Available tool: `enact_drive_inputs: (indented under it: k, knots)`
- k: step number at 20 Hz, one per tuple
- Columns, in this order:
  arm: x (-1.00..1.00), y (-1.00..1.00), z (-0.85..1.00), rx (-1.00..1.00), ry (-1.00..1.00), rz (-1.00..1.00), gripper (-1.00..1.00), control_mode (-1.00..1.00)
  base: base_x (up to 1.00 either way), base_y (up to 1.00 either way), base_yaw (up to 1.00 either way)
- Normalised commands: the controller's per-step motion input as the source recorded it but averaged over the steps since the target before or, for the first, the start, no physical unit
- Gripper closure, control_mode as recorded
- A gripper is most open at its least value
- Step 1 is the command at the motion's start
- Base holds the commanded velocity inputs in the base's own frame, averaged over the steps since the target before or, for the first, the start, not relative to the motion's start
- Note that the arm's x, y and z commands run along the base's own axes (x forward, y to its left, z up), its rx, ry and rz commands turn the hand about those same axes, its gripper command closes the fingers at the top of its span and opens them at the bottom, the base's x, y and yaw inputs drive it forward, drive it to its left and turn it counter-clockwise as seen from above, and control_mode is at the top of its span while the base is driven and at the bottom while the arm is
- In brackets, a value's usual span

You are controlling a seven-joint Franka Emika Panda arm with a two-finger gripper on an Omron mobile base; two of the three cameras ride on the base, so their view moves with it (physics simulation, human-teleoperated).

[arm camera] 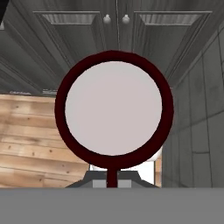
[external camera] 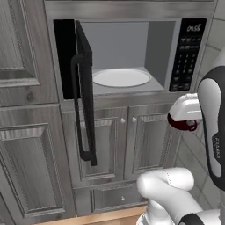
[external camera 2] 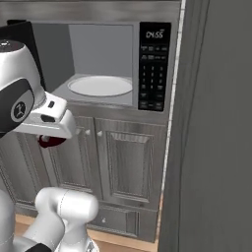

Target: Pick the mug from the counter and place it inside the microwave. Then close the microwave.

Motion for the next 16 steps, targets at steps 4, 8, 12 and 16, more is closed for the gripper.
enact_drive_inputs:
  k: [4,8,12,16]
  knots:
    - [0.00,0.00,0.00,0.00,0.00,0.00,1.00,1.00,0.33,0.37,0.00]
    - [0.00,0.00,0.00,0.00,0.00,0.00,1.00,1.00,0.02,0.29,0.00]
    - [0.00,0.00,0.00,0.00,0.00,0.00,1.00,1.00,0.00,0.03,0.00]
    - [0.00,0.00,0.00,0.00,0.00,0.00,1.00,1.00,0.00,0.00,0.00]
